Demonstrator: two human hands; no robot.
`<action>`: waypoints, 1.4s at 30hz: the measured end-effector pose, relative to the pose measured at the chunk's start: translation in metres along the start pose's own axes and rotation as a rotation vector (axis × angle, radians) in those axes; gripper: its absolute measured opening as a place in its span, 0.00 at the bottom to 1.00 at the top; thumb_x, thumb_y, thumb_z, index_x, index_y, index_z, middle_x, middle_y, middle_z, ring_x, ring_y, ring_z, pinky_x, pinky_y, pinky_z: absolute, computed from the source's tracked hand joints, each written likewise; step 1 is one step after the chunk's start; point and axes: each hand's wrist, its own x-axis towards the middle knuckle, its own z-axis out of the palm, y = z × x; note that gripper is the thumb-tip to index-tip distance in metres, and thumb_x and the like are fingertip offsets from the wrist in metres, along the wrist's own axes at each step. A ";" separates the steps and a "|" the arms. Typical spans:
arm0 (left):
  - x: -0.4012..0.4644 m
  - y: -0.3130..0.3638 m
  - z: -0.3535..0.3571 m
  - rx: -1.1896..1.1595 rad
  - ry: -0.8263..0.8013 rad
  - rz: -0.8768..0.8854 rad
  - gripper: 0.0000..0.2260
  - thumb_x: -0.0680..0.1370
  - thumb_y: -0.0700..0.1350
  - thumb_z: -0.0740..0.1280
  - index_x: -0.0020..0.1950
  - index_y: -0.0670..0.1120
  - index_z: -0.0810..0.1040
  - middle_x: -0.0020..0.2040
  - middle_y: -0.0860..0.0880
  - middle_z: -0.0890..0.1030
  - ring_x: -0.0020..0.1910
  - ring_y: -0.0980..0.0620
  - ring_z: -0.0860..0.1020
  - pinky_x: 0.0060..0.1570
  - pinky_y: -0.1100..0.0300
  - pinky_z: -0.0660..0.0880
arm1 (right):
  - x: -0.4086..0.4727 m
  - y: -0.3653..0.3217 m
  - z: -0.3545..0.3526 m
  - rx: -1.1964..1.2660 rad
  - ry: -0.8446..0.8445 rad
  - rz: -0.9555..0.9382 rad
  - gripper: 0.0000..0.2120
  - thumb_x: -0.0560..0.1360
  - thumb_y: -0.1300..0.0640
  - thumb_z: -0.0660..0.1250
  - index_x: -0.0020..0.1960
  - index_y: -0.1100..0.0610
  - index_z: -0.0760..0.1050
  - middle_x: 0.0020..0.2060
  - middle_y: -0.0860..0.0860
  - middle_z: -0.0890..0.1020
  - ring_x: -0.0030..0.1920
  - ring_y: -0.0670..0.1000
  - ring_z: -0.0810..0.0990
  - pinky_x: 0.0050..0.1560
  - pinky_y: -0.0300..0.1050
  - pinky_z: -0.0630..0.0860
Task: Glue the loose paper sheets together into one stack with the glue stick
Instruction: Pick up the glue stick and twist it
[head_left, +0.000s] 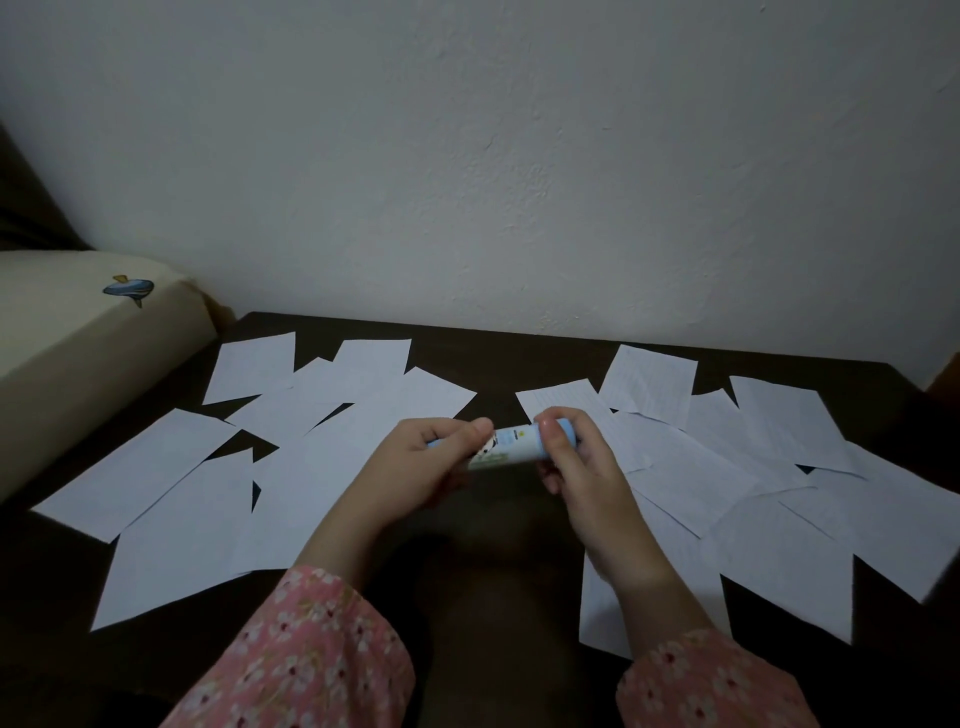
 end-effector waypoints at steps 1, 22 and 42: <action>-0.001 -0.002 0.001 0.002 0.018 0.033 0.11 0.76 0.54 0.66 0.43 0.50 0.85 0.37 0.49 0.82 0.30 0.61 0.76 0.28 0.70 0.69 | 0.001 0.000 0.001 0.009 0.020 0.011 0.08 0.78 0.44 0.58 0.52 0.44 0.73 0.46 0.44 0.76 0.49 0.47 0.78 0.44 0.37 0.75; -0.006 -0.009 -0.036 -0.115 0.254 0.041 0.12 0.79 0.50 0.64 0.40 0.47 0.82 0.35 0.49 0.78 0.31 0.56 0.74 0.25 0.71 0.68 | 0.019 0.004 -0.028 -0.233 0.051 0.118 0.13 0.79 0.42 0.57 0.53 0.50 0.71 0.42 0.50 0.75 0.43 0.48 0.75 0.42 0.39 0.72; 0.010 -0.029 -0.003 -0.028 0.271 0.047 0.06 0.80 0.56 0.60 0.48 0.60 0.77 0.46 0.58 0.77 0.45 0.56 0.76 0.41 0.65 0.72 | 0.048 0.029 0.032 -0.780 0.096 0.086 0.25 0.75 0.54 0.70 0.70 0.51 0.68 0.62 0.52 0.74 0.63 0.51 0.73 0.62 0.45 0.71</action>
